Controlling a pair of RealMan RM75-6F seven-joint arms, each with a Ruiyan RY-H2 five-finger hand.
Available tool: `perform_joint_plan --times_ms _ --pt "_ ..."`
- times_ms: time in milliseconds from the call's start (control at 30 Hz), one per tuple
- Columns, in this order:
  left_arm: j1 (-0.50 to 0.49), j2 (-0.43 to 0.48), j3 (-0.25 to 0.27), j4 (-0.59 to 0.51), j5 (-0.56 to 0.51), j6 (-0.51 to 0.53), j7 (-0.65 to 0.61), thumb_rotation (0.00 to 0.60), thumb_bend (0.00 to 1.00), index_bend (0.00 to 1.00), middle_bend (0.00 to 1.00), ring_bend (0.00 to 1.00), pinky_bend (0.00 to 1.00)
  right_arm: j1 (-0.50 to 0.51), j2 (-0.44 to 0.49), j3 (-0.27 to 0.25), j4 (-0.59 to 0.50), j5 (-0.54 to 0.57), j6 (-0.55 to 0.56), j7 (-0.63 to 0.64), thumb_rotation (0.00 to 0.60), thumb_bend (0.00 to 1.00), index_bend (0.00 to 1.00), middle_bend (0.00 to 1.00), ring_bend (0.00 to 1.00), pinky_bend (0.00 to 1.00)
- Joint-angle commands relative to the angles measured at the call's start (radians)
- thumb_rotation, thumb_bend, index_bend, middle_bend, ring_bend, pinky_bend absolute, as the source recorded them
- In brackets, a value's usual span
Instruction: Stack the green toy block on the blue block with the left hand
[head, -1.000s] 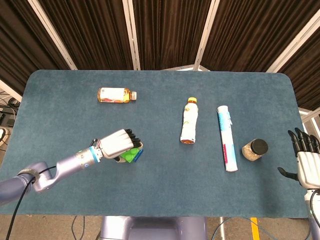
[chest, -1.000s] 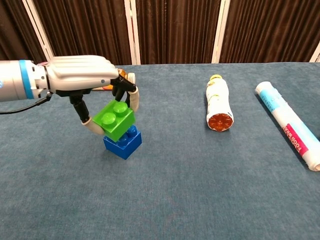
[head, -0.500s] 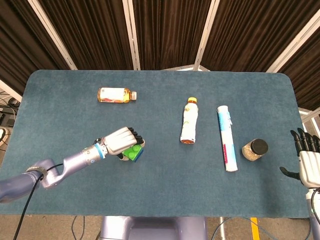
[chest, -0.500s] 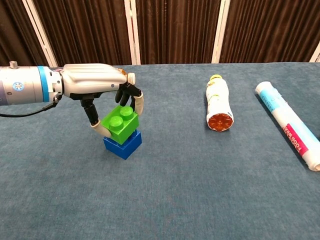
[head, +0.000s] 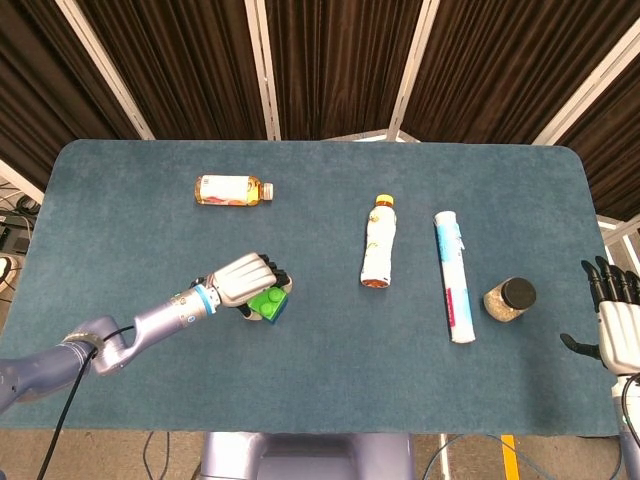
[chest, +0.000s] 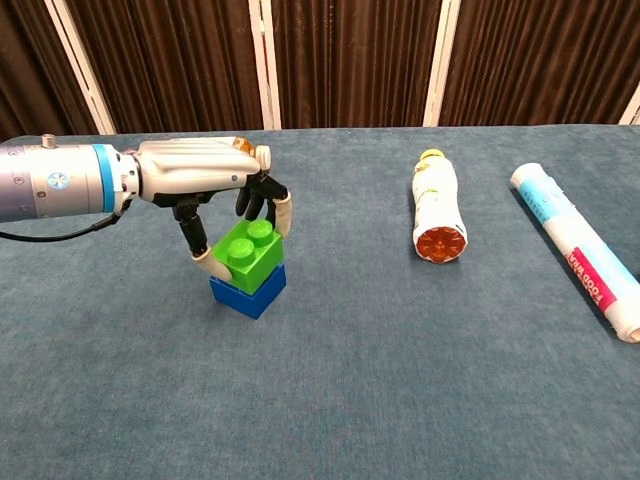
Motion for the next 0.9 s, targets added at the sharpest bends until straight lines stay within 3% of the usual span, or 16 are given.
perform_joint_plan --times_ms 33,400,467,600,667,900 --pt "0.000 -0.005 0.002 -0.001 -0.016 -0.013 0.005 0.600 0.05 0.63 0.51 0.48 0.41 0.000 0.000 0.000 -0.001 0.000 0.000 -0.002 0.600 0.00 0.00 0.00 0.00 0.00" --pt "-0.003 -0.021 -0.002 -0.007 -0.066 -0.055 0.043 0.600 0.05 0.60 0.47 0.46 0.40 0.000 0.001 0.000 -0.004 0.004 -0.003 -0.007 0.600 0.00 0.00 0.00 0.00 0.00" --pt "-0.005 -0.021 0.000 -0.007 -0.070 -0.062 0.046 0.600 0.03 0.52 0.38 0.38 0.36 0.000 0.001 0.000 -0.004 0.003 -0.001 -0.006 0.600 0.00 0.00 0.00 0.00 0.00" --pt "-0.003 -0.010 0.004 -0.030 -0.078 -0.065 0.057 0.600 0.00 0.13 0.08 0.12 0.19 0.001 0.002 -0.004 -0.005 0.004 -0.010 -0.008 0.600 0.00 0.00 0.00 0.00 0.00" --pt "0.000 -0.001 0.001 -0.041 -0.079 -0.051 0.058 0.600 0.00 0.02 0.01 0.04 0.14 0.003 0.001 -0.003 -0.007 0.004 -0.011 -0.010 0.600 0.00 0.00 0.00 0.00 0.00" --pt "0.022 0.048 -0.006 -0.093 -0.085 0.003 0.078 0.600 0.00 0.00 0.00 0.00 0.08 -0.003 0.009 -0.005 -0.009 -0.005 -0.003 0.004 0.600 0.00 0.00 0.00 0.00 0.00"
